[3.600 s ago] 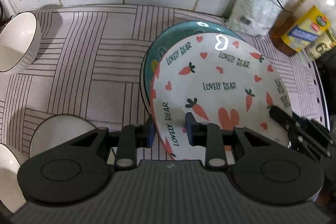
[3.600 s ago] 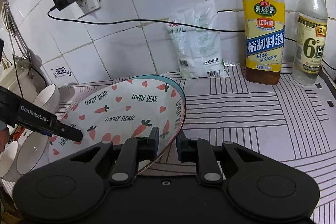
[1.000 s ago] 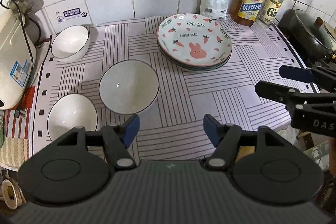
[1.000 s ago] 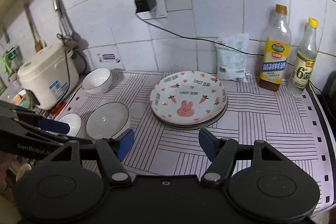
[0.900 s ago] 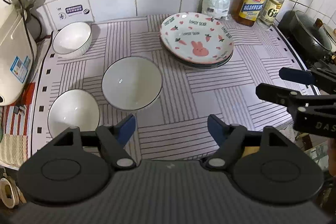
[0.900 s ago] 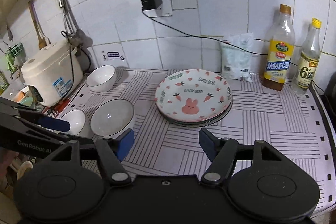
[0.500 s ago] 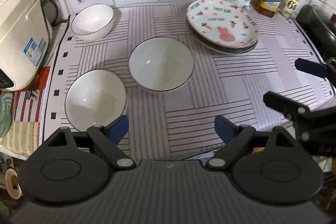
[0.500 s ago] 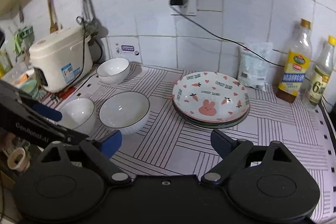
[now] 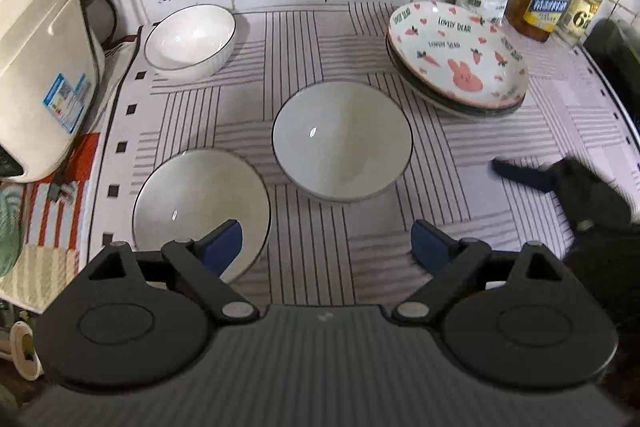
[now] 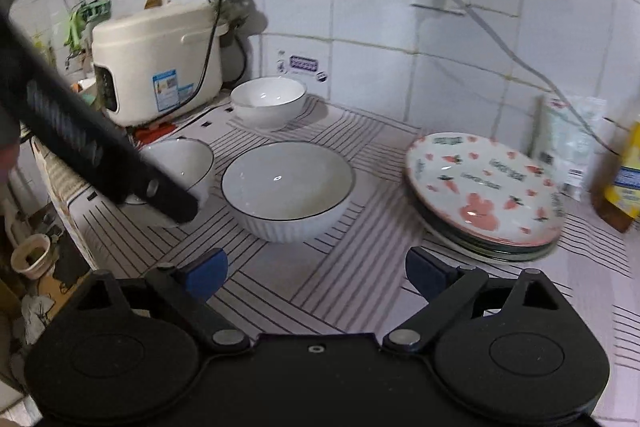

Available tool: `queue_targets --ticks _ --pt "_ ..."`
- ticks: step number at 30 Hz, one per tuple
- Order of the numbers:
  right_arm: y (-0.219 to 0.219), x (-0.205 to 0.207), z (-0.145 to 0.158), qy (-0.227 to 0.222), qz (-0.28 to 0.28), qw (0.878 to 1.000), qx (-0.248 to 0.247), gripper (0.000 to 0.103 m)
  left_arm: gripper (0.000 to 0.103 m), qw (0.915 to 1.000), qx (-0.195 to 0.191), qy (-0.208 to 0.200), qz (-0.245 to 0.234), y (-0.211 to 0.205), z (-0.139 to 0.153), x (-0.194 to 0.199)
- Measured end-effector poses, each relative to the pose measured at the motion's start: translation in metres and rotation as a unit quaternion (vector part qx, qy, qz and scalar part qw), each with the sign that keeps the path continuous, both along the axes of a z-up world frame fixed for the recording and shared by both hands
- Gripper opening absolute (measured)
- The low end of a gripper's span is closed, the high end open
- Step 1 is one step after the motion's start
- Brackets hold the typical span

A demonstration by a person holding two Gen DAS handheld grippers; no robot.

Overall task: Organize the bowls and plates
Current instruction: 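Pull both grippers back from the plate stack toward the white bowls, then move both grippers over the white bowls toward the nearest bowl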

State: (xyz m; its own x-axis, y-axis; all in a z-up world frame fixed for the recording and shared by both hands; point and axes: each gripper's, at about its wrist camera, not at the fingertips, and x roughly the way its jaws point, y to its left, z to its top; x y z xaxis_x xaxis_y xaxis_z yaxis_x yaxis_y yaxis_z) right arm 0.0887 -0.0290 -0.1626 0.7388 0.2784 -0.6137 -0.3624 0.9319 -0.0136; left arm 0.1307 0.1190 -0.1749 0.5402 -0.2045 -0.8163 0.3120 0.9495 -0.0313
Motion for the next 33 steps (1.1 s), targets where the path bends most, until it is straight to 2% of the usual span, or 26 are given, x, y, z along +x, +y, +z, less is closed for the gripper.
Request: queue_targets --ticks 3,7,12,15,19,20,23,28,33 --pt "0.008 0.016 -0.017 0.011 0.003 1.000 0.019 0.098 0.092 0.9999 -0.010 -0.008 -0.001 0.002 0.000 0.017" --pt "0.021 0.033 -0.033 0.007 0.013 1.000 0.011 0.098 0.090 0.9998 -0.005 -0.020 0.000 0.004 -0.004 0.045" --pt "0.033 0.050 -0.048 0.005 0.025 1.000 0.016 0.098 0.085 0.9999 0.006 -0.011 -0.007 0.003 -0.017 0.081" --pt "0.037 0.057 -0.054 -0.002 0.023 1.000 0.011 0.098 0.073 0.9998 0.016 0.002 -0.012 -0.001 -0.029 0.098" --pt "0.037 0.060 -0.056 -0.013 0.022 0.999 0.027 0.096 0.050 0.9994 0.013 0.026 -0.019 -0.002 -0.043 0.115" --pt "0.037 0.063 -0.057 -0.015 0.025 0.999 0.030 0.096 0.039 0.9992 0.011 0.030 -0.025 -0.002 -0.045 0.118" --pt "0.037 0.061 -0.058 -0.021 0.023 0.999 0.033 0.096 0.023 0.9984 0.007 0.043 -0.036 -0.005 -0.053 0.122" --pt "0.036 0.066 -0.063 -0.015 0.023 0.998 0.049 0.096 0.020 0.9981 0.029 0.042 -0.036 -0.010 -0.060 0.123" --pt "0.038 0.074 -0.061 -0.009 0.018 0.999 0.047 0.095 0.019 0.9986 0.029 0.018 -0.040 -0.009 -0.049 0.123"
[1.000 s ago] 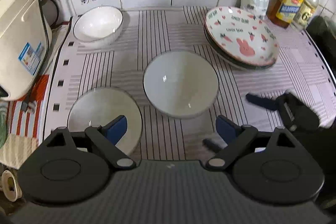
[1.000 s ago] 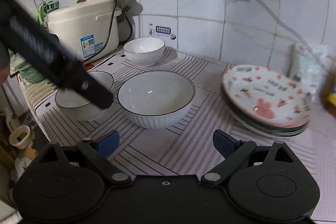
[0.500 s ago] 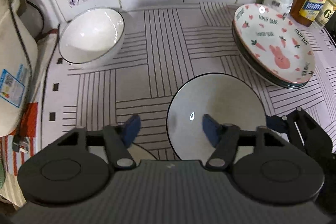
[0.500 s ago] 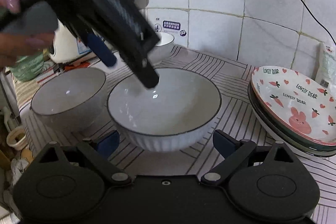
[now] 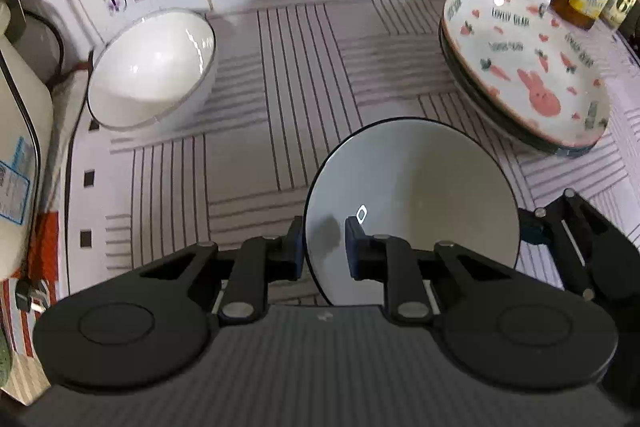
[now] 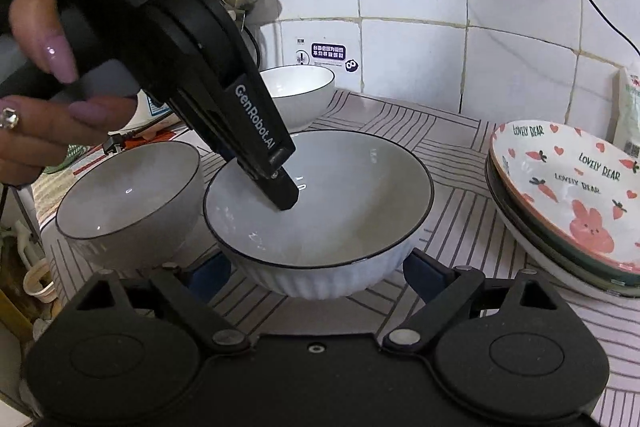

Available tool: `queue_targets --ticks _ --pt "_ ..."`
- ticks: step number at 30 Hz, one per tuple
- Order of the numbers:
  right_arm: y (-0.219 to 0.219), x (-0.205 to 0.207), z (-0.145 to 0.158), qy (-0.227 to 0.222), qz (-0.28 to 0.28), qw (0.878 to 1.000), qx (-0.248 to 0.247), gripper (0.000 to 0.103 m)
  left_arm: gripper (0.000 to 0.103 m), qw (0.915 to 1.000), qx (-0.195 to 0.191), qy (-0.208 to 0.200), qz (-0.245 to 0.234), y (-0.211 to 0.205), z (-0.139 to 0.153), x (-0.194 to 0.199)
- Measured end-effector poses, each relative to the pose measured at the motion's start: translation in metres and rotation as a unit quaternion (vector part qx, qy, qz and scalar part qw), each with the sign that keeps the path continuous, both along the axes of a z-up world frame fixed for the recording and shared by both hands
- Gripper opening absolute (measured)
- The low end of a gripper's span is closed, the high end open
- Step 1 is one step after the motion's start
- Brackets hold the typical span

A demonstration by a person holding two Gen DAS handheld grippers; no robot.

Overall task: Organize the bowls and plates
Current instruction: 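Move both grippers over the white bowls toward the nearest bowl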

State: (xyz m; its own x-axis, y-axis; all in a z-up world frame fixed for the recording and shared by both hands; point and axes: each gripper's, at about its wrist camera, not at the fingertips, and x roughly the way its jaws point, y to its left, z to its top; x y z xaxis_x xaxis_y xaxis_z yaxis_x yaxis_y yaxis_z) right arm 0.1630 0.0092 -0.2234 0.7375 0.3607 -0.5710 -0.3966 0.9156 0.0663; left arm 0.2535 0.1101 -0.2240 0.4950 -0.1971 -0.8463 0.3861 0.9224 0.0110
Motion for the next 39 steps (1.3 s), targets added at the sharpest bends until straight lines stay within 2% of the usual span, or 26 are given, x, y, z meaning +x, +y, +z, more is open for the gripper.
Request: queue_targets --ticks 4,9,14,17,20,25,28,30,34,39 --pt "0.002 0.009 0.006 -0.013 -0.007 1.000 0.002 0.095 0.019 0.9998 0.001 -0.021 0.005 0.001 0.011 0.010" --pt "0.009 0.030 0.015 -0.044 -0.003 0.999 -0.024 0.096 0.020 0.9989 0.007 -0.043 0.019 0.002 0.019 0.032" --pt "0.016 0.061 0.012 -0.028 -0.018 0.999 -0.017 0.096 0.020 0.9976 0.008 -0.042 0.054 0.004 0.010 0.059" --pt "0.021 0.074 0.007 -0.019 -0.024 0.999 -0.029 0.096 0.021 0.9974 0.003 -0.030 0.066 0.004 0.000 0.071" --pt "0.023 0.084 0.000 -0.007 -0.031 0.999 -0.040 0.095 0.021 0.9964 0.015 -0.034 0.077 0.002 -0.004 0.075" --pt "0.026 0.082 0.006 0.002 -0.041 0.998 -0.041 0.096 0.023 0.9954 0.001 -0.042 0.087 0.005 0.005 0.065" --pt "0.019 0.069 0.013 0.012 -0.048 0.998 -0.025 0.098 0.025 0.9944 -0.014 -0.047 0.093 0.012 0.015 0.053" --pt "0.013 0.058 0.019 0.026 -0.052 0.998 -0.010 0.098 0.027 0.9938 -0.032 -0.058 0.089 0.020 0.023 0.042" --pt "-0.001 0.039 0.032 0.044 -0.070 0.997 0.012 0.098 0.028 0.9928 -0.043 -0.061 0.094 0.035 0.037 0.018" --pt "-0.009 0.017 0.056 0.042 -0.080 0.996 0.005 0.098 0.031 0.9929 -0.058 -0.061 0.084 0.047 0.056 -0.015"
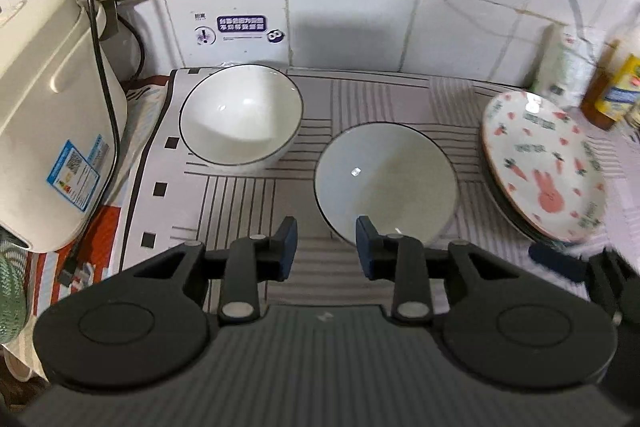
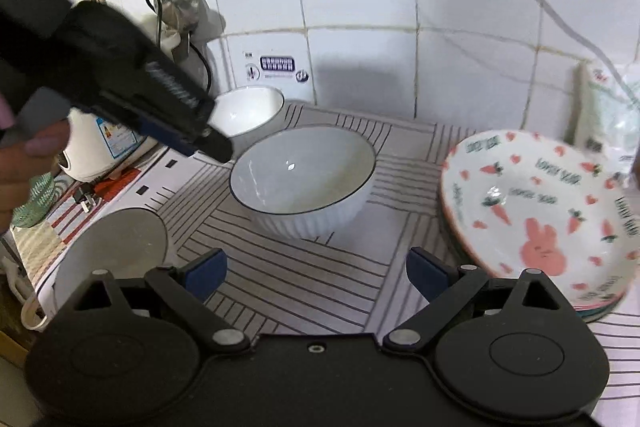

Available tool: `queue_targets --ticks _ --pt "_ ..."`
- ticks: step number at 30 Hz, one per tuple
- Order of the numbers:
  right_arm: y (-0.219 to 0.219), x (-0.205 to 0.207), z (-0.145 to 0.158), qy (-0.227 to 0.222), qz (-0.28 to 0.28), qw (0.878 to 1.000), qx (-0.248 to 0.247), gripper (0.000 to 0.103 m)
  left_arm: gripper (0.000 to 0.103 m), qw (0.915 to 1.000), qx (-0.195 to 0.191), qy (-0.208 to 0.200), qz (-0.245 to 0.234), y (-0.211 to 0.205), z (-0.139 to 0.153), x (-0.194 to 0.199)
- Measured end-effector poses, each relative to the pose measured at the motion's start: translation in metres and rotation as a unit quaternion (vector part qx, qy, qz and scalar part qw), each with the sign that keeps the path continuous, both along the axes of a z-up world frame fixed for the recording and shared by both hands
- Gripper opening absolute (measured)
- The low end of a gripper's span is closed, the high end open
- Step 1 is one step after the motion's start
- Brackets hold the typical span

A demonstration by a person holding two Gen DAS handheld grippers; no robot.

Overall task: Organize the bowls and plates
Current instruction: 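Move both grippers over the white bowls toward the nearest bowl, then close both grippers on the rim of the white bowl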

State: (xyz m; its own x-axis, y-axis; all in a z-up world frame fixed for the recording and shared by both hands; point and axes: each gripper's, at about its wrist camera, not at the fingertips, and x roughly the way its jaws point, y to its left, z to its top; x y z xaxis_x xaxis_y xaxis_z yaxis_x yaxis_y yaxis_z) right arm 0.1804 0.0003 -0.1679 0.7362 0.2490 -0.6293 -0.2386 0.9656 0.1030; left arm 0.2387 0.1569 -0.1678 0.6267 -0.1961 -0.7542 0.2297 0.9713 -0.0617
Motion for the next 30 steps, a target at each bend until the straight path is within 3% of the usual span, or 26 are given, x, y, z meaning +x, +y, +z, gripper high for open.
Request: queue_targets --ticks 6,15,21,30 --pt "-0.015 -0.026 0.034 -0.032 -0.037 0.999 0.015 0.098 0.035 0.9998 0.006 -0.007 -0.016 0.010 0.018 -0.034" --pt "-0.006 -0.052 0.070 -0.032 -0.018 0.999 0.000 0.098 0.038 0.9986 0.021 -0.027 -0.041 0.027 0.035 -0.083" --pt "0.002 -0.074 0.090 -0.060 -0.005 0.998 0.003 0.098 0.041 0.9988 0.022 -0.028 -0.034 0.046 0.040 -0.105" --pt "0.021 -0.093 0.103 -0.065 0.028 0.997 0.009 0.098 0.042 0.9999 0.006 -0.009 -0.012 0.080 0.039 -0.123"
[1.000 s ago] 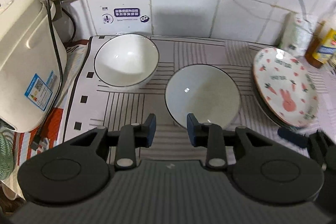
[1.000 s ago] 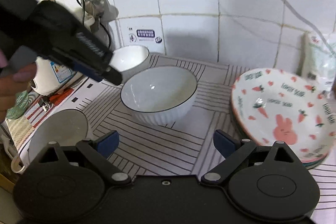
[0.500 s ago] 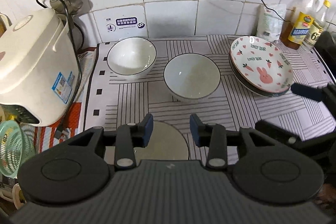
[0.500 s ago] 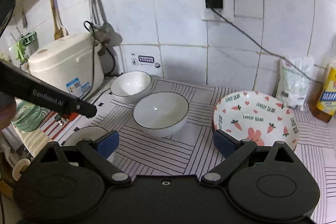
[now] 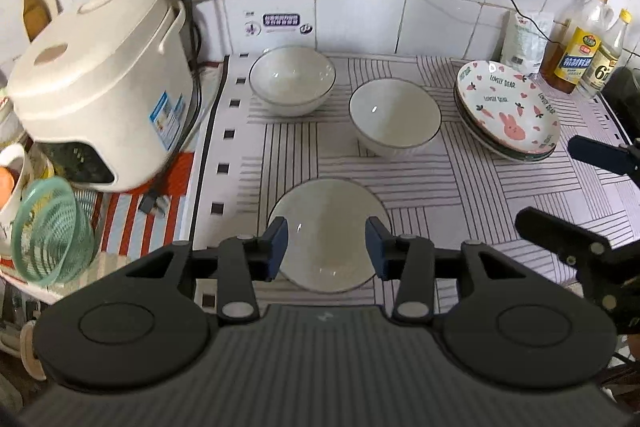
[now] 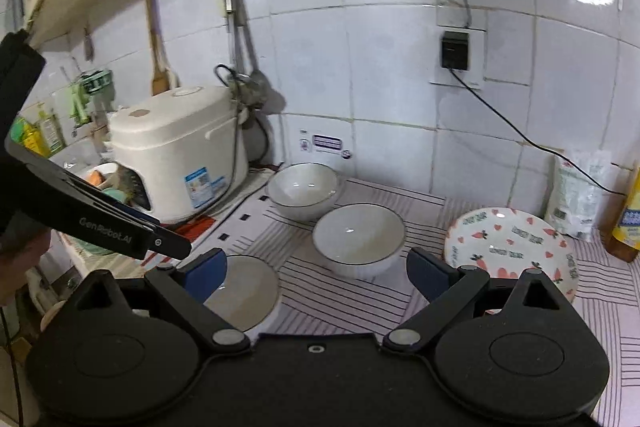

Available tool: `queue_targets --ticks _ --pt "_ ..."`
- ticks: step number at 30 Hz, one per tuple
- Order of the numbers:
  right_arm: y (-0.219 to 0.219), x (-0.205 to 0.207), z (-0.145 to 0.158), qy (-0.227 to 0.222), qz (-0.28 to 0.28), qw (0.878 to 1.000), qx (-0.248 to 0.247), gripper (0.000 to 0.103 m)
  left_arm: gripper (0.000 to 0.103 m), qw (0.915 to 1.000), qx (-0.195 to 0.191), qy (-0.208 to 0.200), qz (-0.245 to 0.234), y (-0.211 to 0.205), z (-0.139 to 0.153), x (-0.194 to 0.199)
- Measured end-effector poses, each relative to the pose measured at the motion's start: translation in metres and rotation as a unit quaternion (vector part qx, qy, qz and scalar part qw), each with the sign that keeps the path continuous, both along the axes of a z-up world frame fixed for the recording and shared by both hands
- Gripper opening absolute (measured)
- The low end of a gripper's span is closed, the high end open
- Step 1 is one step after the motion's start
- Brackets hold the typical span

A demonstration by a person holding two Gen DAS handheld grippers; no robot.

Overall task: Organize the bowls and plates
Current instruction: 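Close both grippers on the rim of the white bowl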

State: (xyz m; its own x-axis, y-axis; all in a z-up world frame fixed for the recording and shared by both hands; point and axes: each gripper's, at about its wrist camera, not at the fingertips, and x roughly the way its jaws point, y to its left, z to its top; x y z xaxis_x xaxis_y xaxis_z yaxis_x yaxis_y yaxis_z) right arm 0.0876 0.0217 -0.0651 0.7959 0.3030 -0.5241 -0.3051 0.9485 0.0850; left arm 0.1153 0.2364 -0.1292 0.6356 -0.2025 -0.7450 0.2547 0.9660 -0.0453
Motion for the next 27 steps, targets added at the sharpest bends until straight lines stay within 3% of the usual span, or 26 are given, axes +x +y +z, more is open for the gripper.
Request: queue_targets --ticks 11,17,27 --pt "0.031 -0.009 -0.012 0.003 0.053 0.999 -0.005 0.097 0.046 0.9993 -0.007 0.034 0.013 0.016 -0.021 -0.006" --pt "0.041 -0.008 -0.025 0.006 0.049 0.999 -0.013 0.097 0.053 0.9983 -0.007 0.056 0.015 0.019 -0.043 0.005" --pt "0.050 0.011 -0.066 0.012 0.039 0.999 -0.018 0.095 0.054 0.9953 -0.013 0.092 0.026 0.021 -0.084 0.033"
